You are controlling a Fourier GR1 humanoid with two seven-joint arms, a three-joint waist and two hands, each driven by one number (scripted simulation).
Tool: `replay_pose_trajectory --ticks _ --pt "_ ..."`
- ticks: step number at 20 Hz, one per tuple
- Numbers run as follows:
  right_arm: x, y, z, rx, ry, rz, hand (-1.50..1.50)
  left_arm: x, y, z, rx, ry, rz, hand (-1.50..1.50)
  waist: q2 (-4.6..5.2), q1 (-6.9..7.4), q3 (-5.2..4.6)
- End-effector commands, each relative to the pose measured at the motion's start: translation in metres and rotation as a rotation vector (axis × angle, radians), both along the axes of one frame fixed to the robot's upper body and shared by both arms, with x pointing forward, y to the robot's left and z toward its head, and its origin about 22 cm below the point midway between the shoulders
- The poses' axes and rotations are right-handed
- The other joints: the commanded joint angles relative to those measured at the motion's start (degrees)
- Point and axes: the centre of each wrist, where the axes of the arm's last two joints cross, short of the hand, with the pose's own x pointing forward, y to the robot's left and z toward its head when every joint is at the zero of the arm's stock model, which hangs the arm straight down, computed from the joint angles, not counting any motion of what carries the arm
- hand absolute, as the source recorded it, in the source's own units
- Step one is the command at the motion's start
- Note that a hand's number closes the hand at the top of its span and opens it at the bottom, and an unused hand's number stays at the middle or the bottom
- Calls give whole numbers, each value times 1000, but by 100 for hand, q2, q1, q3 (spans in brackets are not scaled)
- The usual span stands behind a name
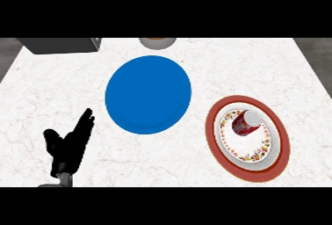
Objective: Pick the can from the plate and place it in the plate
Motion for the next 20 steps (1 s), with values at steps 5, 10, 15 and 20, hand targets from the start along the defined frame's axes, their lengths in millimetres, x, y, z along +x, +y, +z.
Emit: replay_pose_trajectory --ticks 5,10,15,20 --pt "-76 2 2 -78 96 6 -150 -9 -5 13 -24 86 -57 0 33 206 -19" --pt "-83 17 27 -233 490 147 -150 -1 -13 5 -24 64 -37 0 42 138 -51" --pt "-70 39 60 -285 618 138 -150 -9 -19 10 -8 59 -64 0 65 366 -28" --pt "-67 75 66 -316 744 114 -150 7 -16 20 -18 72 -87 0 69 376 -24"
